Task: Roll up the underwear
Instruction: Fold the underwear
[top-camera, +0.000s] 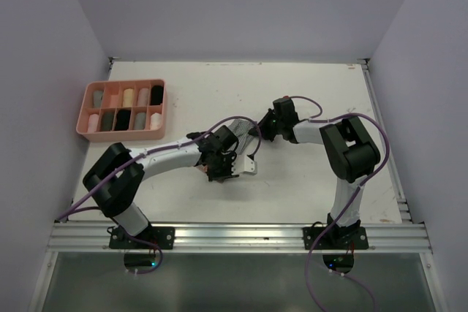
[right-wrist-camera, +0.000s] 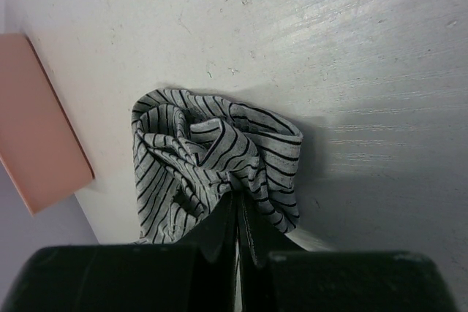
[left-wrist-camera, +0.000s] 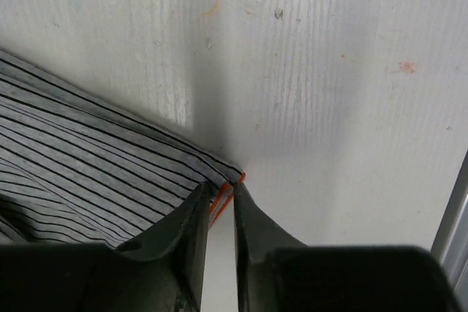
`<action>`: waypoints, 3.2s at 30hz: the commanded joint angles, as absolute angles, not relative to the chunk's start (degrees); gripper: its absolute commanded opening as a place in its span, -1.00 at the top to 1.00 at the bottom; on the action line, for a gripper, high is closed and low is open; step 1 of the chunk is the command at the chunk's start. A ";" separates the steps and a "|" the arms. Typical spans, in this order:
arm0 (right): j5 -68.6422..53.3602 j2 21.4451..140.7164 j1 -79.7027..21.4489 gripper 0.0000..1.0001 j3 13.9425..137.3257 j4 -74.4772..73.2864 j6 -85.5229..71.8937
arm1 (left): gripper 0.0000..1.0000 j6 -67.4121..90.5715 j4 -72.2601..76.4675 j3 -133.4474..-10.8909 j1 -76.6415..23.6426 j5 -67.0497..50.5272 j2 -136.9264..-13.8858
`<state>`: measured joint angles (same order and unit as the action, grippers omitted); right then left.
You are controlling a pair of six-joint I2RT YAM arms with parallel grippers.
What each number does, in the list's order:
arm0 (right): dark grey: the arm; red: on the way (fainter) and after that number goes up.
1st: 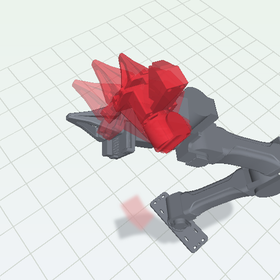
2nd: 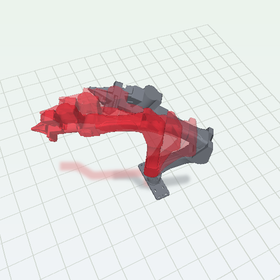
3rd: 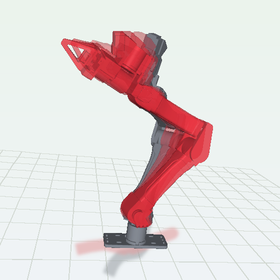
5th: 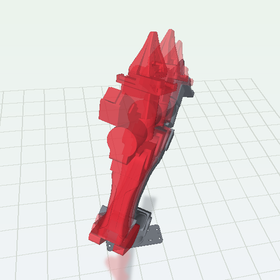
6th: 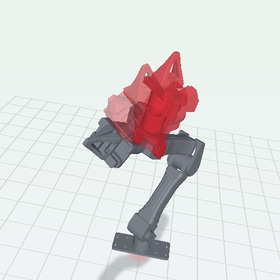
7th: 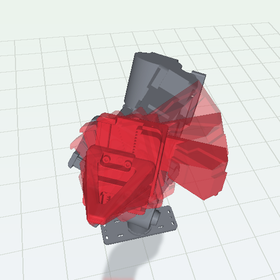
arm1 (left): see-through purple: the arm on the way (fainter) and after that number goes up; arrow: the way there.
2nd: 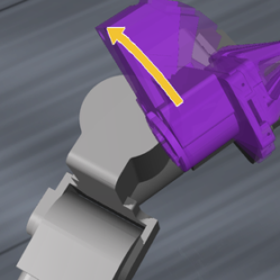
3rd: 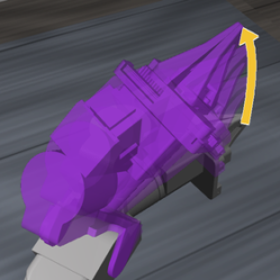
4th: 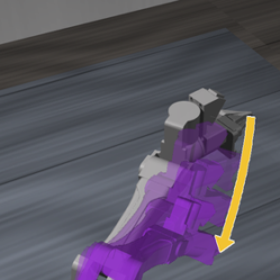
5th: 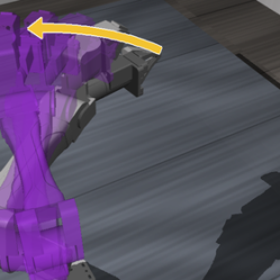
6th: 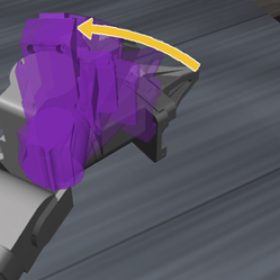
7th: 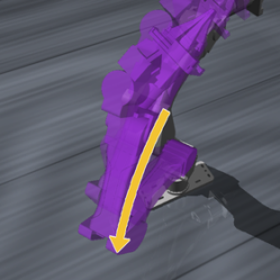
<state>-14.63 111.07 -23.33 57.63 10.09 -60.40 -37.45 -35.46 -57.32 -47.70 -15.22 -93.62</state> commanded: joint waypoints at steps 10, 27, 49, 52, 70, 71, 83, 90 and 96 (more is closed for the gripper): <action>-13.45 110.22 -22.85 0.92 62.04 1.16 -55.99 | 0.18 -36.56 -35.41 -56.60 -47.90 -17.14 -92.02; -12.39 111.01 -22.85 0.52 72.86 -17.40 -47.02 | -0.27 -33.49 -39.20 -62.49 -47.81 -15.03 -86.05; -14.41 92.46 -26.18 0.64 64.87 -16.44 -47.98 | -0.04 -22.94 -39.90 -62.67 -16.70 -20.48 -85.25; -14.85 92.81 -30.66 0.66 64.07 -13.37 -50.71 | -0.06 -21.89 -37.62 -59.42 -16.44 -18.64 -86.66; -18.02 104.59 -44.29 0.75 61.44 5.10 -66.44 | -0.18 -21.97 -36.04 -58.18 -9.14 -29.69 -92.90; -17.41 104.68 -44.64 0.76 61.00 4.23 -66.53 | -0.18 -21.71 -36.04 -58.36 -9.05 -30.23 -93.07; -13.36 108.54 -47.46 0.76 58.62 5.36 -66.97 | -0.04 -18.90 -33.40 -57.83 -9.05 -31.90 -96.24; -13.62 109.43 -47.46 0.74 59.06 5.54 -66.97 | 0.26 -19.69 -34.01 -58.01 -9.05 -33.05 -96.07; -13.27 103.63 -47.46 0.59 59.68 3.61 -66.27 | 0.50 -20.30 -35.33 -57.66 -9.05 -34.63 -95.01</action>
<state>-15.38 108.73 -47.35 58.76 3.88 -66.63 -20.05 -35.51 -57.43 -9.39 -31.92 -96.09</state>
